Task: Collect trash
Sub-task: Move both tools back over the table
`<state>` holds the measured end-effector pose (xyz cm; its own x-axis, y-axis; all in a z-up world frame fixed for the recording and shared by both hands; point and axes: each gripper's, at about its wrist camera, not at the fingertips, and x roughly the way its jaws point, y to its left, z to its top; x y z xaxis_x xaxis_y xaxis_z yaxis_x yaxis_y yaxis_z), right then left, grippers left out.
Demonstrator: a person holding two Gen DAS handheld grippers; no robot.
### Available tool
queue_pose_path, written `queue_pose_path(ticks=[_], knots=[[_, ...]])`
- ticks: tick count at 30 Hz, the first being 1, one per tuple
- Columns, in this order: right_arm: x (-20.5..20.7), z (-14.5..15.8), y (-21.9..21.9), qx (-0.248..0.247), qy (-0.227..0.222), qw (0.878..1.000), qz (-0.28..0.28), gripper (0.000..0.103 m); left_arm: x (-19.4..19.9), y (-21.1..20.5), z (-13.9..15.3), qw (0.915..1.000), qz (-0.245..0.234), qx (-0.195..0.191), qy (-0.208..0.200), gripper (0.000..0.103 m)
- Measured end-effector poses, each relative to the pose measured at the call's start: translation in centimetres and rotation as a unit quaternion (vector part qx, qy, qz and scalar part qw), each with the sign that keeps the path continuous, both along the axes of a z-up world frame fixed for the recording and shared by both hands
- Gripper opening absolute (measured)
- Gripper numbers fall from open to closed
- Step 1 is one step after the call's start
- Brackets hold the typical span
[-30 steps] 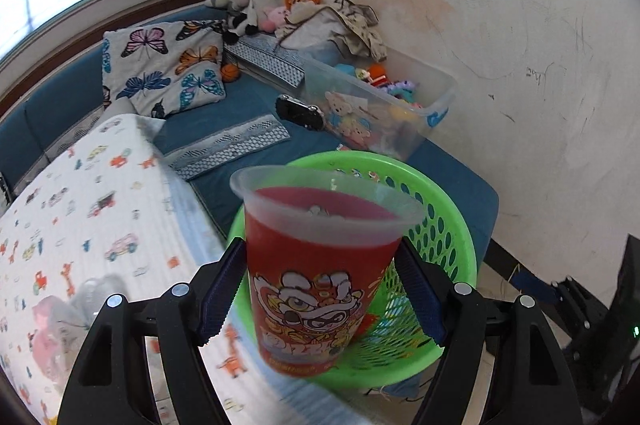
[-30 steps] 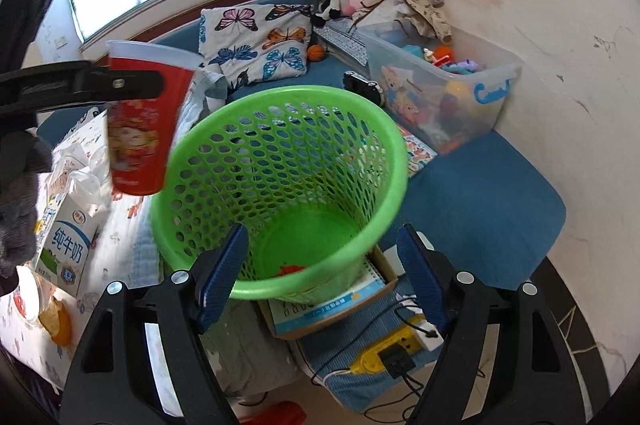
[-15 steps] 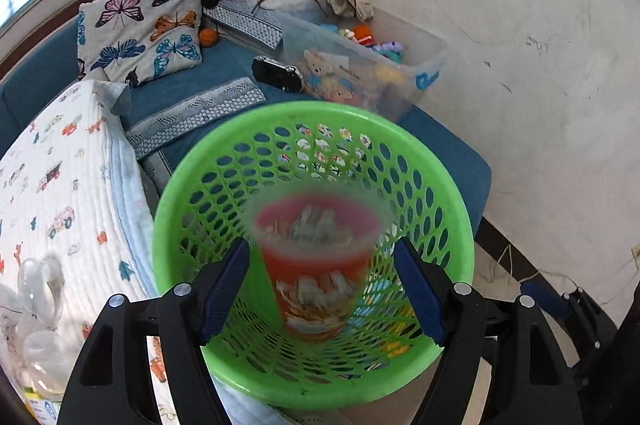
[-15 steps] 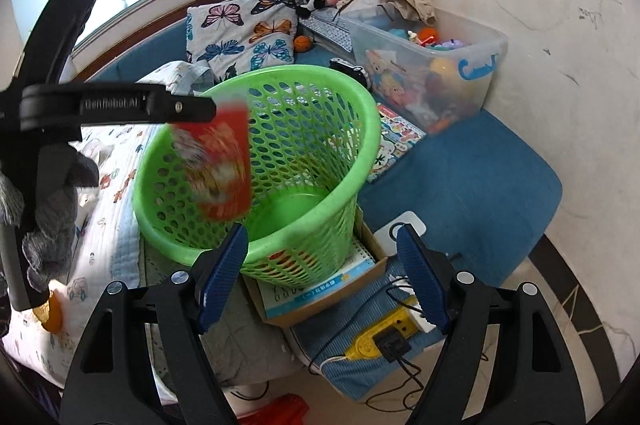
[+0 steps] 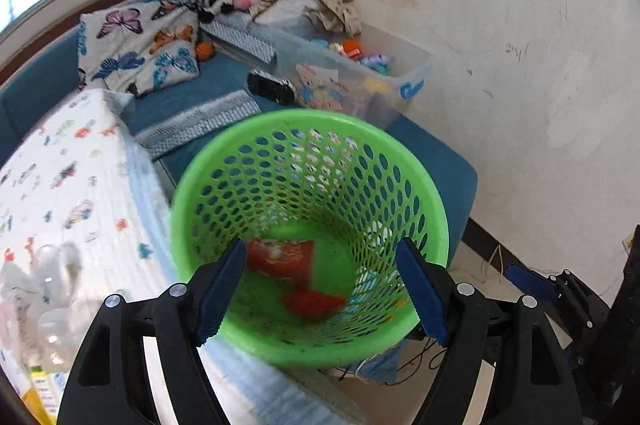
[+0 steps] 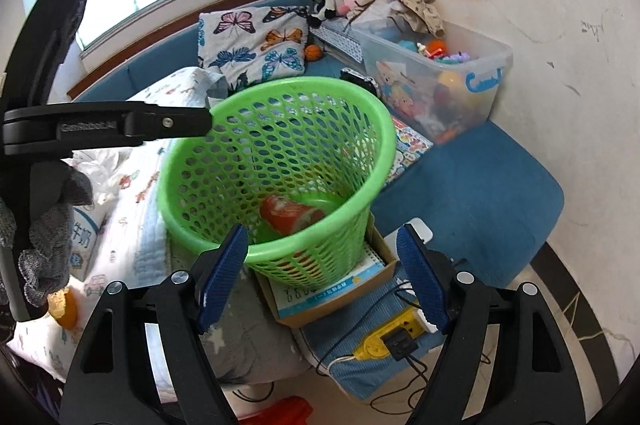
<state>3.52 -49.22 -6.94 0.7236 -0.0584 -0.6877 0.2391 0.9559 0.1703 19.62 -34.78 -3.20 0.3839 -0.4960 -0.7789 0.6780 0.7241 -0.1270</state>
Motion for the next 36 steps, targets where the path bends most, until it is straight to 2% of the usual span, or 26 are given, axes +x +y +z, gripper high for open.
queue_pose_path(ticks=[9,17,26,34,36], knots=[[0.1,1.4,3.7,-0.006,-0.01,0.999,0.037,0.077,-2.2,7.3,3.9,0.9975,0.043,-0.029,-0.048,0.075],[1.2,2.6,8.5,-0.006,-0.019,0.996,0.092,0.077,-3.5,15.4,5.6,0.9911,0.103,-0.036,-0.076,0.076],[1.8,2.9,15.3,-0.008,-0.016,0.985,0.173,0.077,-4.5,24.2,5.7,0.9784,0.182,-0.026,-0.094,0.077],[1.0,1.5,21.6,-0.015,0.006,0.967,0.254,0.077,-6.1,30.4,5.6,0.9636,0.244,-0.028,-0.105,0.078],[0.9,1.2,22.3,-0.015,0.01,0.965,0.263,0.08,-6.4,31.6,5.5,0.9609,0.254,-0.027,-0.106,0.079]])
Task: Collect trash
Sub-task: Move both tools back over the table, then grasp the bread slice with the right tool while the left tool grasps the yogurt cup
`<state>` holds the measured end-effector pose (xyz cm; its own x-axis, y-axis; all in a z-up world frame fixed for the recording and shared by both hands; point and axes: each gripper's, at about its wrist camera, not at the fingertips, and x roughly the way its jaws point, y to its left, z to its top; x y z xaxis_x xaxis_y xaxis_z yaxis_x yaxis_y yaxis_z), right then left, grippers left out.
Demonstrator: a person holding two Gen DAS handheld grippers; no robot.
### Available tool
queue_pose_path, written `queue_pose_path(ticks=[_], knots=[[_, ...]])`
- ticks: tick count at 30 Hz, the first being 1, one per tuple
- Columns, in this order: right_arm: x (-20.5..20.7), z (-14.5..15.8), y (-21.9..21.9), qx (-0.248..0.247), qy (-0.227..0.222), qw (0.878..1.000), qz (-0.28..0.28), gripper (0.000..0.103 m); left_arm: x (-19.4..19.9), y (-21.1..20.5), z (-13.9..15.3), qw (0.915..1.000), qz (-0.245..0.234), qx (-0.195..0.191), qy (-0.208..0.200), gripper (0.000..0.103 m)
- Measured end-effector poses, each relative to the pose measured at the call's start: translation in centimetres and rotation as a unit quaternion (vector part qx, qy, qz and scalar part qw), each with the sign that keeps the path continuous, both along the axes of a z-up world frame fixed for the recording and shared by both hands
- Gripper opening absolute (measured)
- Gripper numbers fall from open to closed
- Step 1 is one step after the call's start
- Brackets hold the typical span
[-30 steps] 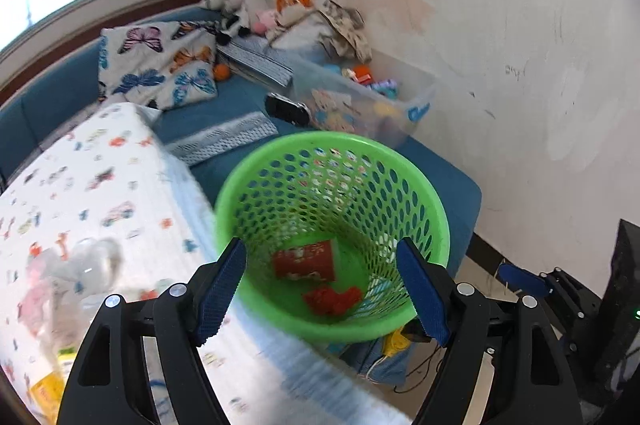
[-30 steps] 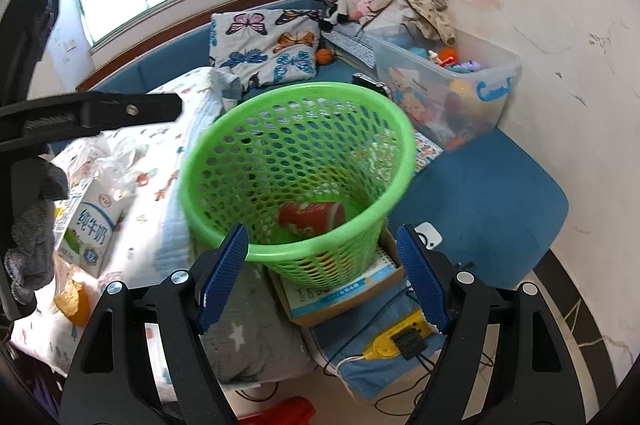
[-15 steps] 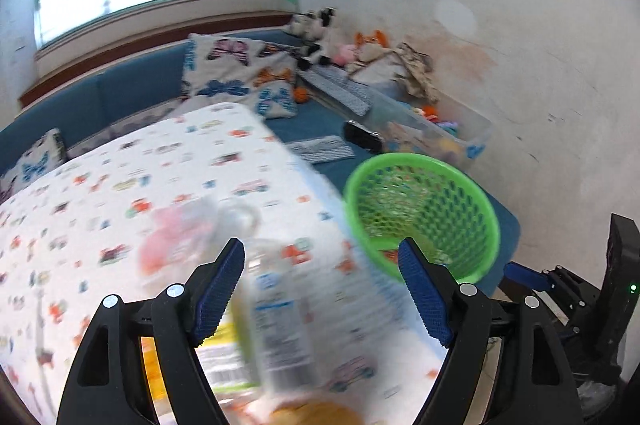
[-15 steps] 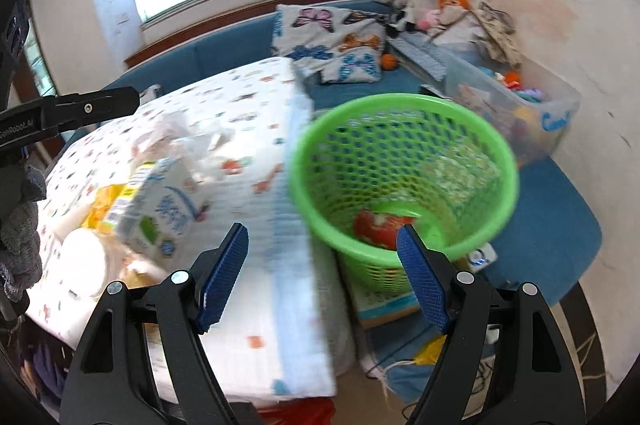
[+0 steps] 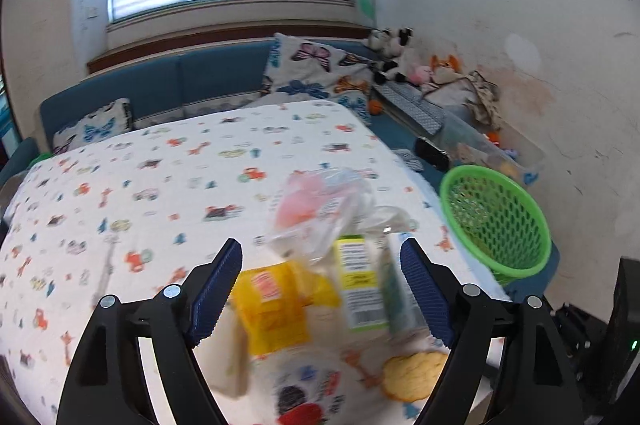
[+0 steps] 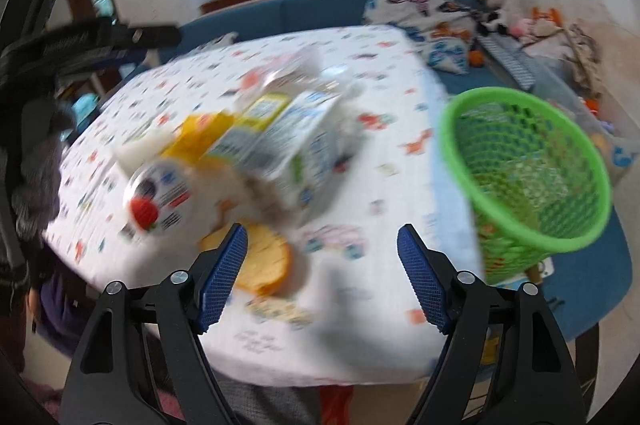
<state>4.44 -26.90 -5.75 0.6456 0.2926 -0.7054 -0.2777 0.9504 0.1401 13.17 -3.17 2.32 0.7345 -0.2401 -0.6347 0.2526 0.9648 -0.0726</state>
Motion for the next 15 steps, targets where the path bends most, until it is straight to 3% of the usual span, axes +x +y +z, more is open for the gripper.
queue_pose_path(ticks=[8,15], knots=[[-0.4,-3.5,4.8,-0.038,0.026,0.997,0.054,0.082,-1.8,4.2,-0.9,0.9997,0.025,-0.003,0.003,0.079],[0.2,-5.1,5.5,-0.046,0.042,0.997,0.055,0.082,-4.4,5.4,-1.6,1.0,0.0,-0.005,0.003,0.079]])
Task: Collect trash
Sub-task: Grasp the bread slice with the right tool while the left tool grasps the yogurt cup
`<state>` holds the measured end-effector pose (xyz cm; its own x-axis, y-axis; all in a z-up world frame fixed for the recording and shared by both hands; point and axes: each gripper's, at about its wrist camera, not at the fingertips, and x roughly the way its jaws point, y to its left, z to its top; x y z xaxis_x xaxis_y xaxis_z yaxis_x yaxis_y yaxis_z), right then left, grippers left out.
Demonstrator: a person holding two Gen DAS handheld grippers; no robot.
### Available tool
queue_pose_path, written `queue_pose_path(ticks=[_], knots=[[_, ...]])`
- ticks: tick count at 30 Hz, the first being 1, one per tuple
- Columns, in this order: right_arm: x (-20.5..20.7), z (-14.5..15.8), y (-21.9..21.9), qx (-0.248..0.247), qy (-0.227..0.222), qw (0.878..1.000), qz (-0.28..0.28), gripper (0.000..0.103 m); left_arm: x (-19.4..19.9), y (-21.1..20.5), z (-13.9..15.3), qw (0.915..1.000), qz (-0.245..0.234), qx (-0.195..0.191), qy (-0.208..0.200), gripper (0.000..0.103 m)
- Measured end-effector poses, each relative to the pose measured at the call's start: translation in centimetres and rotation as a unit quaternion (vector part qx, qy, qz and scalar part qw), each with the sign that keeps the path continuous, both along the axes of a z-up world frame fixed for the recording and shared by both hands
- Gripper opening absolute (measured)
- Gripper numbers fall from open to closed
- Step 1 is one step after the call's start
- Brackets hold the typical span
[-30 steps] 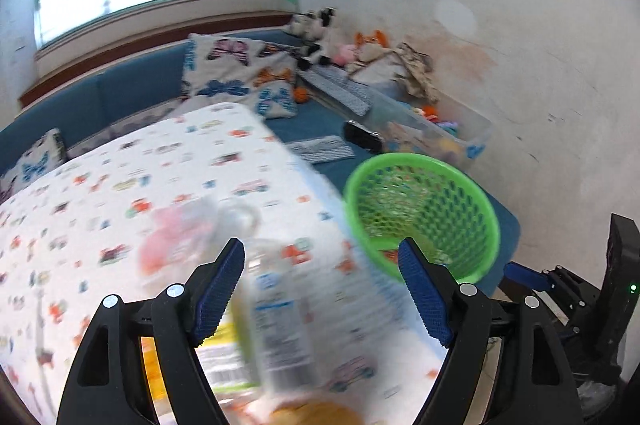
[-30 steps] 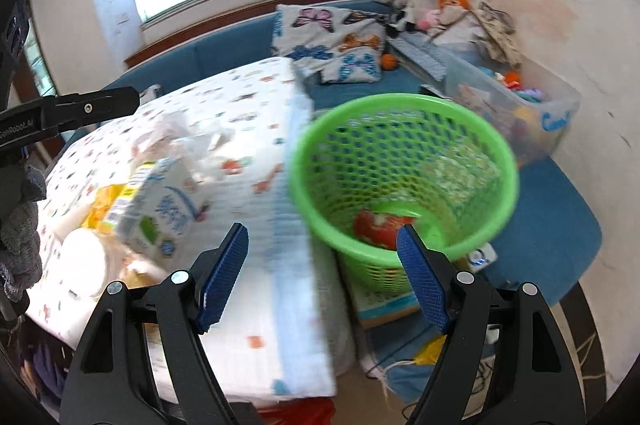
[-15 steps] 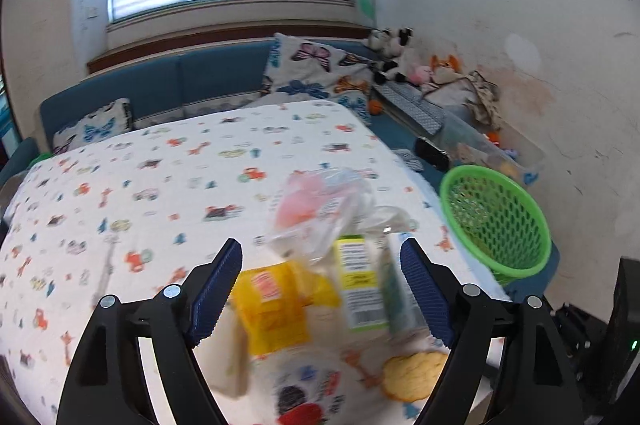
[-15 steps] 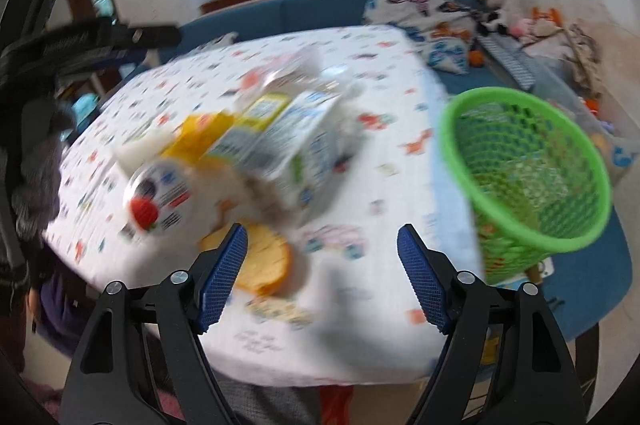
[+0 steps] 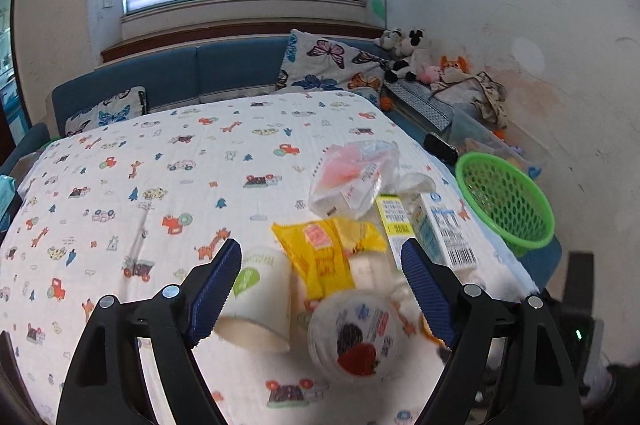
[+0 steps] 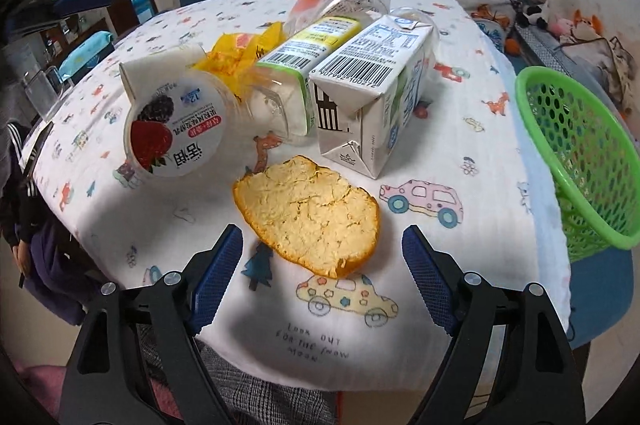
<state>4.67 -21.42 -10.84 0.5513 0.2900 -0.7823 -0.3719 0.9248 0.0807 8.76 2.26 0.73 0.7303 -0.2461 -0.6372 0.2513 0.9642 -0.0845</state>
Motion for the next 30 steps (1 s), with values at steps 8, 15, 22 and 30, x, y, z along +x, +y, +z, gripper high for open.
queue_pose_path(ticks=[8,15,22,30], knots=[[0.6,-0.4,0.4,-0.006,-0.003,1.0,-0.001,0.076,-2.7,0.0,-1.8,0.9988,-0.047,0.0,0.013,0.079],[0.3,-0.1,0.3,-0.011,-0.011,1.0,0.007,0.058,-3.9,-1.2,-4.7,0.9964,-0.073,0.017,0.039,0.079],[-0.1,1.0,-1.1,-0.001,-0.02,1.0,-0.003,0.05,-3.5,-2.8,-6.3,0.9949,-0.081,0.047,0.037,0.086],[-0.1,2.3,-3.1,0.013,-0.032,0.999,-0.026,0.05,-2.9,-4.9,-7.4,0.9898,-0.087,0.112,0.016,0.089]])
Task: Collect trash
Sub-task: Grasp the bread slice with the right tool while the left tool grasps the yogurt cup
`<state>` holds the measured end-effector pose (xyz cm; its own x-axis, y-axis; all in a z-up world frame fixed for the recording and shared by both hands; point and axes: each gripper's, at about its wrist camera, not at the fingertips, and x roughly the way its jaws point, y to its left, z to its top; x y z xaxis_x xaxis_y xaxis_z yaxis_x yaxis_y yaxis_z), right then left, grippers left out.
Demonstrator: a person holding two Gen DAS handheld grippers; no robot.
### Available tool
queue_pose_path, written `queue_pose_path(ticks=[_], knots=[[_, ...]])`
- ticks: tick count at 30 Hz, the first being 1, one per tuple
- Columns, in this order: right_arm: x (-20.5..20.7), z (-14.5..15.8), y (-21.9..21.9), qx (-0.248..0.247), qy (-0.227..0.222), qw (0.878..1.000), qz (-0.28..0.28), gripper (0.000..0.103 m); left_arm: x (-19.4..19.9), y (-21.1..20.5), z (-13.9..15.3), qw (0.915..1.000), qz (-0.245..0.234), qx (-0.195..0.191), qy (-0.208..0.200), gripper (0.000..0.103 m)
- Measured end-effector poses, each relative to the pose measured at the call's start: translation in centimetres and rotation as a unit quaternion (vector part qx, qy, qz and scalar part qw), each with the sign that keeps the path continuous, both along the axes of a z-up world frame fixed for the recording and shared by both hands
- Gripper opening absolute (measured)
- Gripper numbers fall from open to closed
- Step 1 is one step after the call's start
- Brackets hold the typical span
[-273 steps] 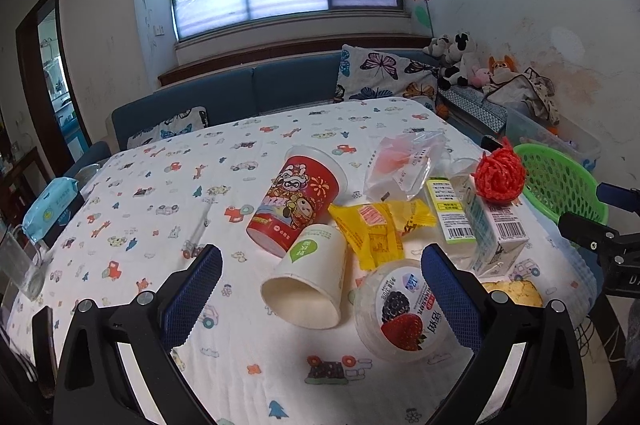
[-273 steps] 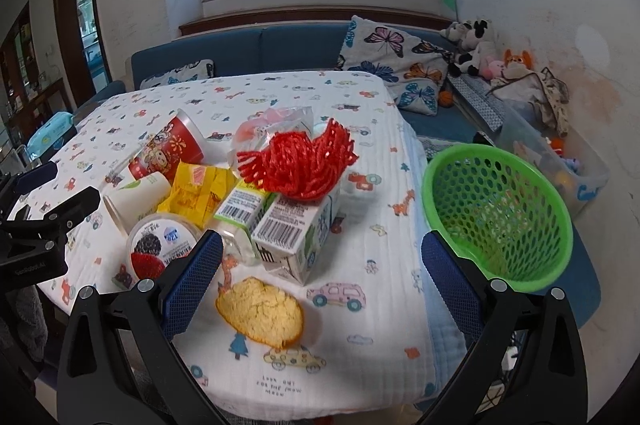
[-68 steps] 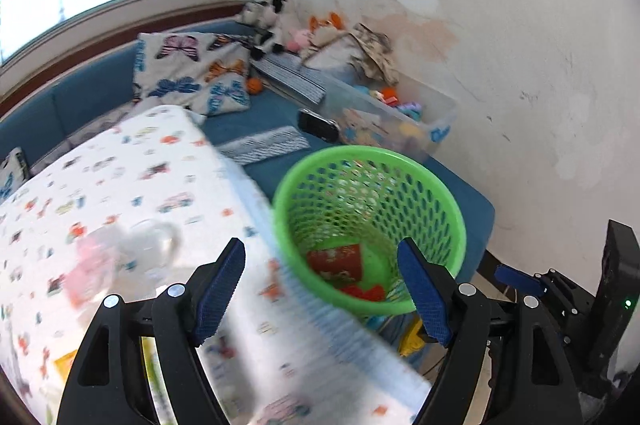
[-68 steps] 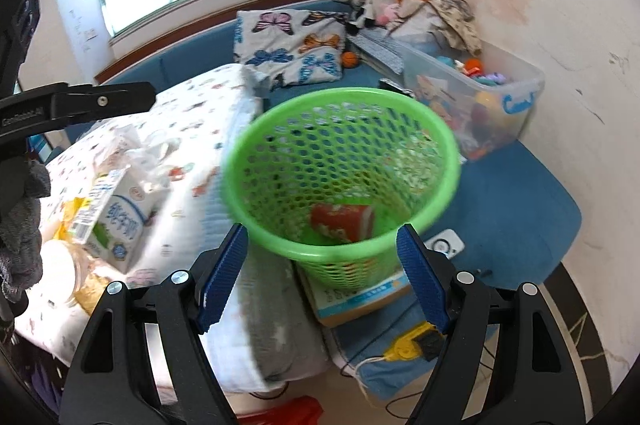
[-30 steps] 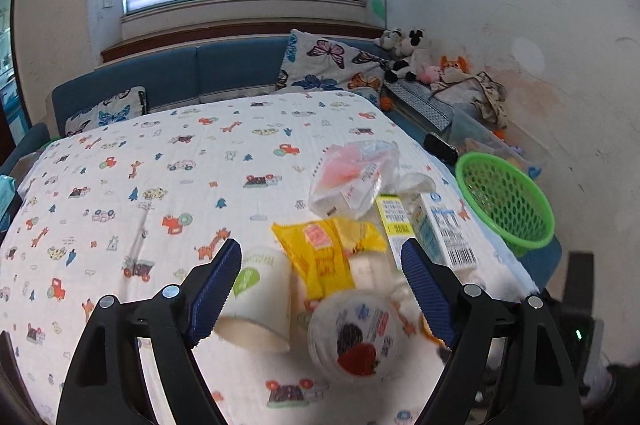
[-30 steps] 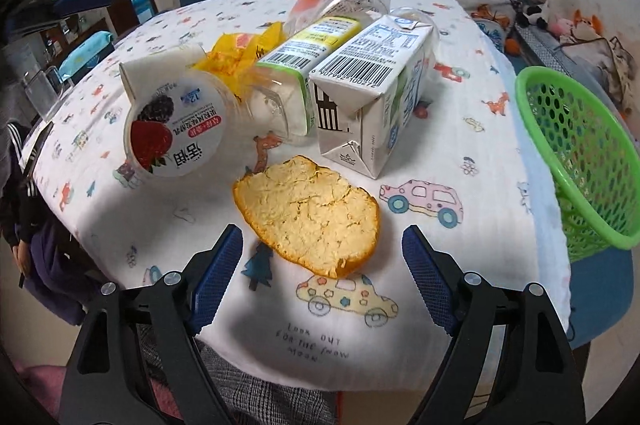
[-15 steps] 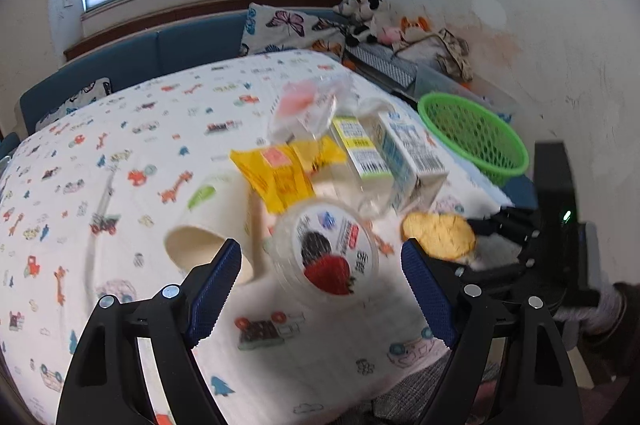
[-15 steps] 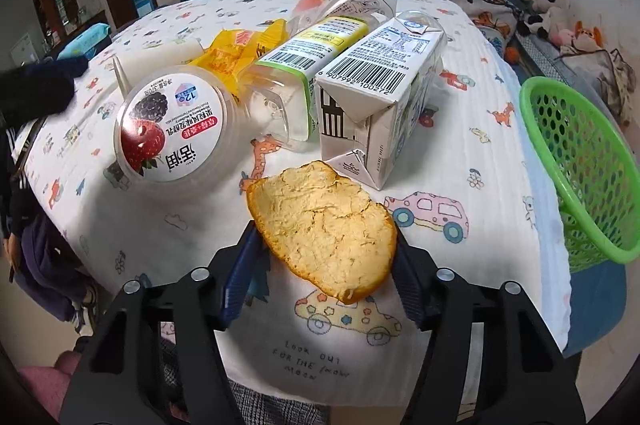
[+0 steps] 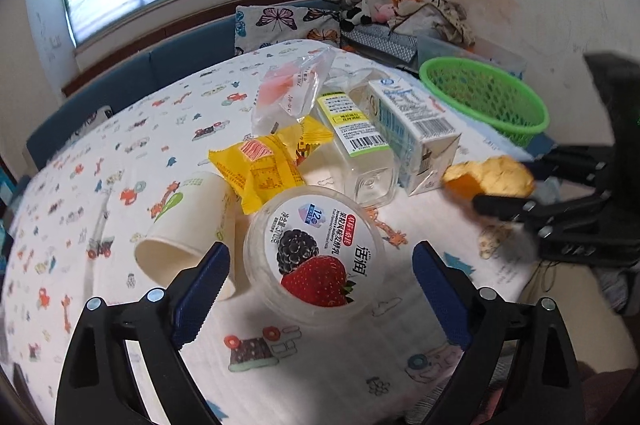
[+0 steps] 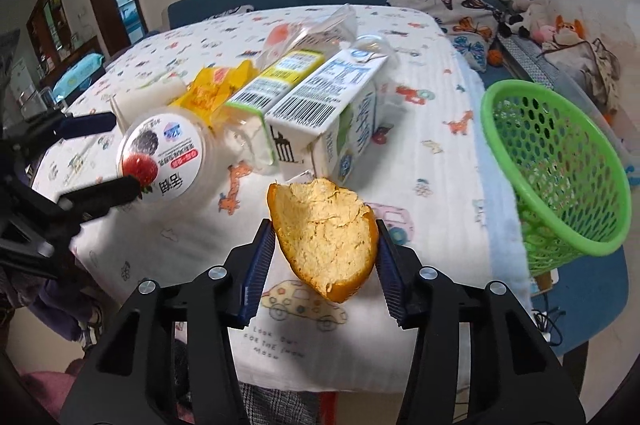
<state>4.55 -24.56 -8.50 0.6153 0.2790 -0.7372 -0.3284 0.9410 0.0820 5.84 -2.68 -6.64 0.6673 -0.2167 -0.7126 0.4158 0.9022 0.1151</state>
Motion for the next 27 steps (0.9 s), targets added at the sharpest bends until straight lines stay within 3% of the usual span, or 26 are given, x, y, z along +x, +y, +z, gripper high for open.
queue_pose_path(ticks=[10,27], knots=[[-0.2,1.1,-0.9,0.01,-0.012,1.0,-0.008,0.05,0.8,-2.2,-1.7,0.9958,0.004,0.088,-0.028,0.09],[-0.3,2.0,-2.0,0.015,-0.019,1.0,-0.02,0.05,1.2,-2.9,-3.3,0.9926,-0.004,0.119,-0.024,0.091]])
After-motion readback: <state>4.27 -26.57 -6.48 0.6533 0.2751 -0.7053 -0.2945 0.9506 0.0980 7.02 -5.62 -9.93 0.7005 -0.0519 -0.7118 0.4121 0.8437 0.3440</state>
